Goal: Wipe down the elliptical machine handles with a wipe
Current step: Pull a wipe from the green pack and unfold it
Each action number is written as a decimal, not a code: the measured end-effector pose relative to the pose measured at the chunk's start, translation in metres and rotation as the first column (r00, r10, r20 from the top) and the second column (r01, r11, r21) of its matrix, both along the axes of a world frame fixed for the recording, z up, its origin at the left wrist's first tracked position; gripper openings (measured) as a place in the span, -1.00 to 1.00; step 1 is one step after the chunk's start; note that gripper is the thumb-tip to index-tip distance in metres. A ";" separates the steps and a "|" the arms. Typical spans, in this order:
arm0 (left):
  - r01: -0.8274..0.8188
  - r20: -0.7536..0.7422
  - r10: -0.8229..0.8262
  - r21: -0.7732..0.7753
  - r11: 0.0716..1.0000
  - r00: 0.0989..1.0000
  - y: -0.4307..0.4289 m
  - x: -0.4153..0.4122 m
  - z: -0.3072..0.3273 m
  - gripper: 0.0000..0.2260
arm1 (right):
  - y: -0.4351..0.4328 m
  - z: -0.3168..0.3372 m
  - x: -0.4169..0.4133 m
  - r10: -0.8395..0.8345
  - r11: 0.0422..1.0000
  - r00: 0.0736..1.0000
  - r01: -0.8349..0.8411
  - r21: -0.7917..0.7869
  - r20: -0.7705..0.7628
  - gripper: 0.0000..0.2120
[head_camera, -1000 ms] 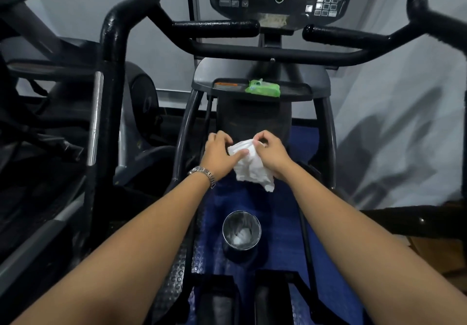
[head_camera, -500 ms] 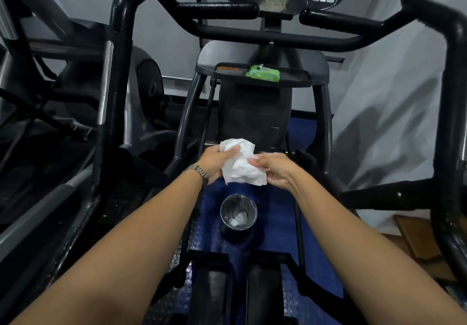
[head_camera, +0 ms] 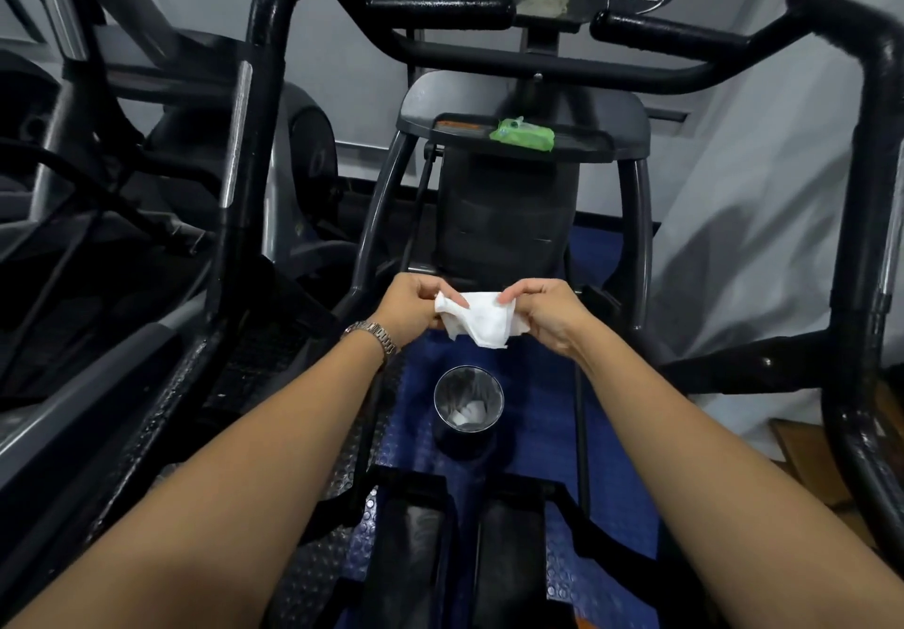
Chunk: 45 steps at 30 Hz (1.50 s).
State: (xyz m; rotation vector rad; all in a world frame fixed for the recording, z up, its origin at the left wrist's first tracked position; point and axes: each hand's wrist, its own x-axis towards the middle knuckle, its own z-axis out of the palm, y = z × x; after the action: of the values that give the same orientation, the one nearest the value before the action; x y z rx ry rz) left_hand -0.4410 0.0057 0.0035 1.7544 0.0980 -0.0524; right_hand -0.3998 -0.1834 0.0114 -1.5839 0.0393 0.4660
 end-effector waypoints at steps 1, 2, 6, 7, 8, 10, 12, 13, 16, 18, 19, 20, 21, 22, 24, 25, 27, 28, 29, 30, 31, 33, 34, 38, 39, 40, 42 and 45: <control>0.016 0.012 -0.016 0.011 1.000 1.000 -0.001 -0.003 0.002 -0.92 | 0.001 0.000 -0.001 0.003 1.000 1.000 -0.003 -0.017 0.005 -0.66; 0.027 0.021 -0.028 0.035 0.999 0.999 -0.001 -0.004 0.003 -0.92 | 0.002 0.000 -0.001 0.004 1.000 1.000 -0.003 -0.022 0.005 -0.66; 0.018 -0.016 -0.017 0.073 0.997 1.000 -0.001 -0.005 0.006 -0.81 | 0.008 -0.001 -0.002 -0.019 1.000 0.999 0.019 0.016 -0.026 -0.65; -0.002 -0.043 0.004 0.039 0.999 0.999 -0.002 -0.005 0.007 -0.80 | 0.010 0.000 -0.003 -0.029 0.999 0.999 0.030 0.028 -0.037 -0.67; -0.021 -0.067 0.022 0.007 1.000 0.998 -0.004 -0.006 0.010 -0.84 | 0.011 0.000 -0.002 -0.038 0.998 0.998 0.041 0.051 -0.059 -0.70; -0.068 -0.104 0.065 -0.028 0.997 0.992 -0.007 -0.009 0.015 -0.71 | 0.011 0.001 -0.004 -0.023 0.992 0.992 0.038 0.123 -0.121 -0.82; -0.089 -0.129 0.084 -0.033 0.996 0.988 -0.008 -0.011 0.017 -0.59 | 0.011 0.000 -0.005 0.028 0.991 0.992 -0.011 0.132 -0.127 -0.90; -0.090 -0.121 0.087 -0.025 0.996 0.989 -0.008 -0.012 0.016 -0.62 | 0.011 -0.001 -0.006 0.044 0.993 0.992 -0.031 0.111 -0.115 -0.87; -0.081 -0.049 0.084 0.064 0.995 0.995 -0.007 -0.017 0.014 -0.78 | 0.013 -0.005 -0.009 0.025 0.996 0.996 -0.018 0.082 -0.087 -0.67; -0.097 0.026 0.094 0.143 0.985 0.995 -0.003 -0.019 0.010 -0.86 | 0.016 -0.007 -0.012 0.020 0.996 0.997 -0.014 0.083 -0.068 -0.67; -0.107 0.056 0.098 0.175 0.979 0.994 0.000 -0.021 0.009 -0.89 | 0.018 -0.008 -0.013 0.025 0.997 0.998 -0.021 0.075 -0.056 -0.70; -0.112 0.079 0.098 0.198 0.974 0.992 0.002 -0.022 0.008 -0.91 | 0.019 -0.009 -0.014 0.032 0.998 0.999 -0.029 0.064 -0.042 -0.73; -0.117 0.092 0.100 0.199 0.973 0.991 0.005 -0.023 0.008 -0.90 | 0.020 -0.009 -0.015 0.039 0.997 0.999 -0.037 0.061 -0.030 -0.76; -0.123 0.096 0.107 0.185 0.975 0.990 0.007 -0.024 0.007 -0.88 | 0.021 -0.009 -0.017 0.048 0.997 0.999 -0.047 0.061 -0.019 -0.78; -0.137 0.087 0.125 0.150 0.979 0.988 0.010 -0.025 0.008 -0.79 | 0.024 -0.009 -0.019 0.059 0.997 0.998 -0.059 0.056 -0.004 -0.81; -0.144 0.075 0.134 0.141 0.980 0.988 0.011 -0.026 0.009 -0.74 | 0.025 -0.009 -0.020 0.060 0.997 0.998 -0.060 0.052 0.002 -0.81; -0.145 0.041 0.141 0.147 0.978 0.989 0.012 -0.028 0.010 -0.70 | 0.026 -0.008 -0.020 0.052 0.997 0.999 -0.052 0.053 -0.001 -0.82; -0.139 0.025 0.137 0.171 0.975 0.990 0.012 -0.029 0.010 -0.72 | 0.026 -0.007 -0.021 0.044 0.997 0.999 -0.044 0.062 -0.005 -0.81; -0.131 0.012 0.132 0.204 0.970 0.991 0.013 -0.030 0.011 -0.76 | 0.026 -0.006 -0.021 0.035 0.997 0.999 -0.034 0.075 -0.011 -0.81; -0.127 0.004 0.129 0.227 0.966 0.992 0.013 -0.031 0.010 -0.80 | 0.025 -0.005 -0.021 0.026 0.996 1.000 -0.025 0.087 -0.018 -0.80; -0.128 0.000 0.131 0.234 0.964 0.991 0.013 -0.033 0.009 -0.82 | 0.024 -0.005 -0.022 0.018 0.995 1.000 -0.016 0.098 -0.024 -0.80; -0.131 0.000 0.134 0.209 0.969 0.991 0.013 -0.036 0.008 -0.80 | 0.024 -0.005 -0.023 0.017 0.994 0.999 -0.013 0.108 -0.036 -0.79; -0.126 -0.003 0.128 0.186 0.974 0.992 0.012 -0.037 0.008 -0.78 | 0.024 -0.006 -0.024 0.024 0.995 0.999 -0.020 0.102 -0.040 -0.79; -0.116 0.002 0.117 0.107 0.987 0.993 0.006 -0.043 0.009 -0.77 | 0.028 -0.012 -0.031 0.050 0.992 0.997 -0.043 0.116 -0.065 -0.86; -0.122 0.006 0.122 0.099 0.988 0.992 0.005 -0.045 0.010 -0.78 | 0.028 -0.013 -0.033 0.064 0.988 0.995 -0.051 0.147 -0.080 -0.88; -0.124 0.012 0.124 0.092 0.988 0.992 0.005 -0.047 0.010 -0.79 | 0.027 -0.014 -0.035 0.091 0.982 0.991 -0.073 0.177 -0.098 -0.85; -0.118 0.024 0.116 0.085 0.989 0.993 0.007 -0.052 0.010 -0.78 | 0.027 -0.016 -0.040 0.168 0.969 0.977 -0.139 0.205 -0.133 -0.66; -0.099 0.044 0.096 0.064 0.993 0.994 0.009 -0.062 0.012 -0.78 | 0.031 -0.020 -0.049 0.220 0.954 0.962 -0.177 0.242 -0.163 -0.44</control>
State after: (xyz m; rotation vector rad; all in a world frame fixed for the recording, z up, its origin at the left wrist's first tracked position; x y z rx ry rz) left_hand -0.5029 0.0145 0.0159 1.8133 0.1573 0.0581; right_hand -0.4492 -0.1527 -0.0087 -1.3213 -0.0291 0.7527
